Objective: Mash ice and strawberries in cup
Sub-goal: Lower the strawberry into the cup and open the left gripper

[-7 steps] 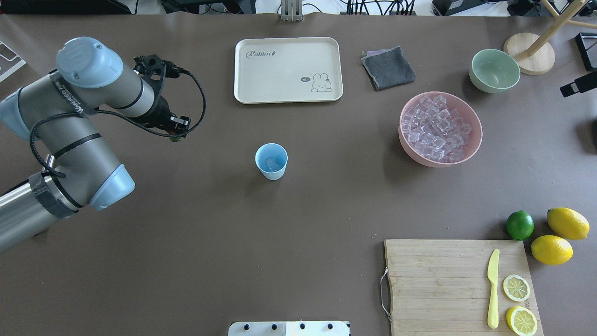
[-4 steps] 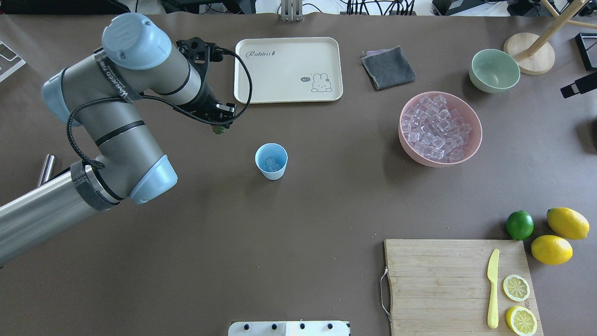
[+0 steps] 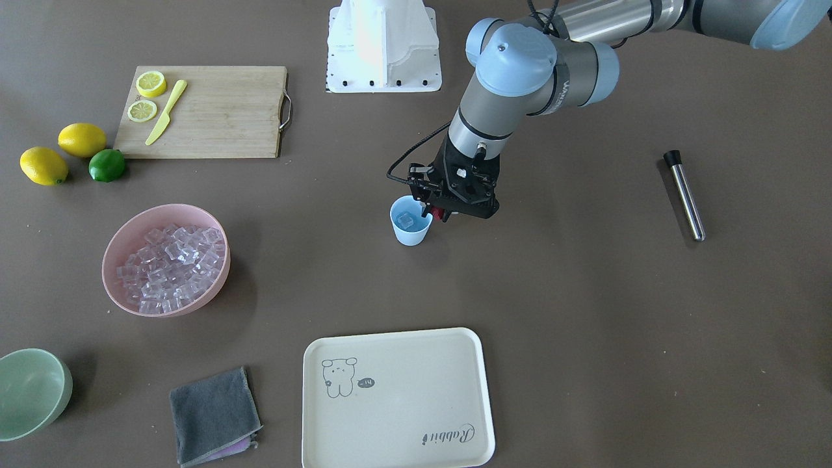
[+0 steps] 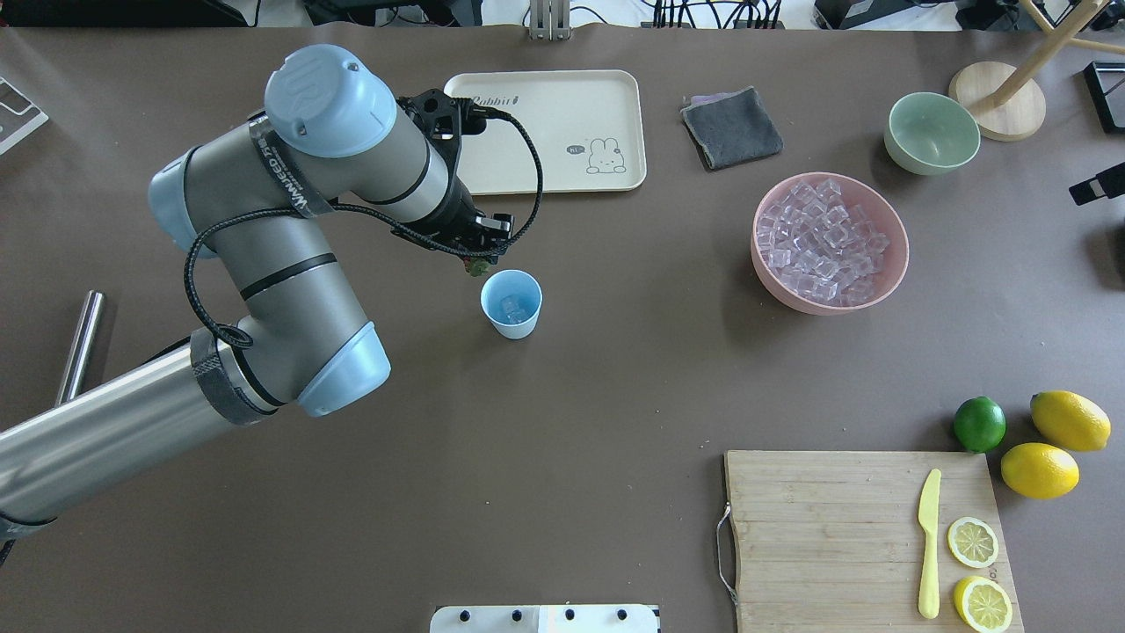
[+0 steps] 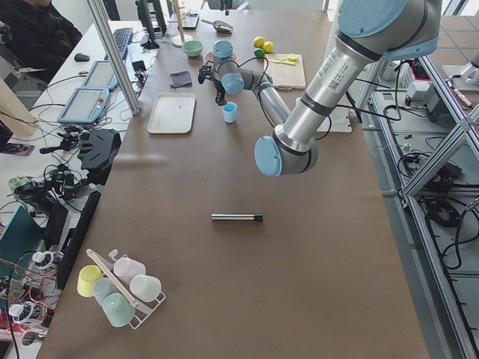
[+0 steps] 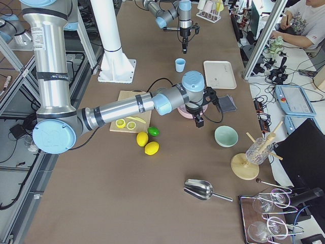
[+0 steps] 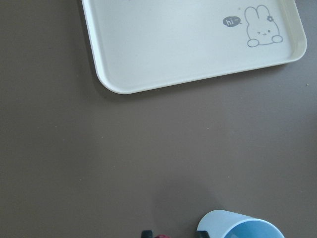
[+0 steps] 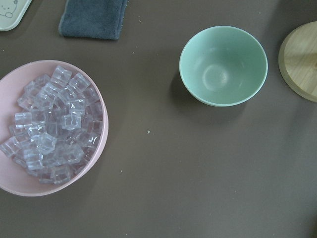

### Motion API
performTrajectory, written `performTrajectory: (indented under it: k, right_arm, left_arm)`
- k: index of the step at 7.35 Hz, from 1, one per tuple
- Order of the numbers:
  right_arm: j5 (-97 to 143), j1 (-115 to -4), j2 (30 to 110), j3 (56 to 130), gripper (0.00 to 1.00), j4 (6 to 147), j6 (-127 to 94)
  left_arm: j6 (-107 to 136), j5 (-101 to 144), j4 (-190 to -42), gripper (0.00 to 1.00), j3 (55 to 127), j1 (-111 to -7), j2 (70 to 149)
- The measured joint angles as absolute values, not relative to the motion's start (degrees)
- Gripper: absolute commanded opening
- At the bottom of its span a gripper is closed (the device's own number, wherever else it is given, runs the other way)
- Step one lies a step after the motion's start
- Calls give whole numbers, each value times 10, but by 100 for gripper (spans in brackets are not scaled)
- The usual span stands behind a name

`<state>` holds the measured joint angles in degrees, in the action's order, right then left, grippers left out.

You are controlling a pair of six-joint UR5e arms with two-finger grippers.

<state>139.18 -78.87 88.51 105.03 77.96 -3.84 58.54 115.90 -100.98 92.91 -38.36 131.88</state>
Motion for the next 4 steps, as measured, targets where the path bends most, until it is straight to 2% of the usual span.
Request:
performTrajectory:
  k: [4]
  right_arm:
    - [1401,-829,944,1048,95,774,72]
  left_arm:
    - [583,1136,-1017,0,904,-365,1337]
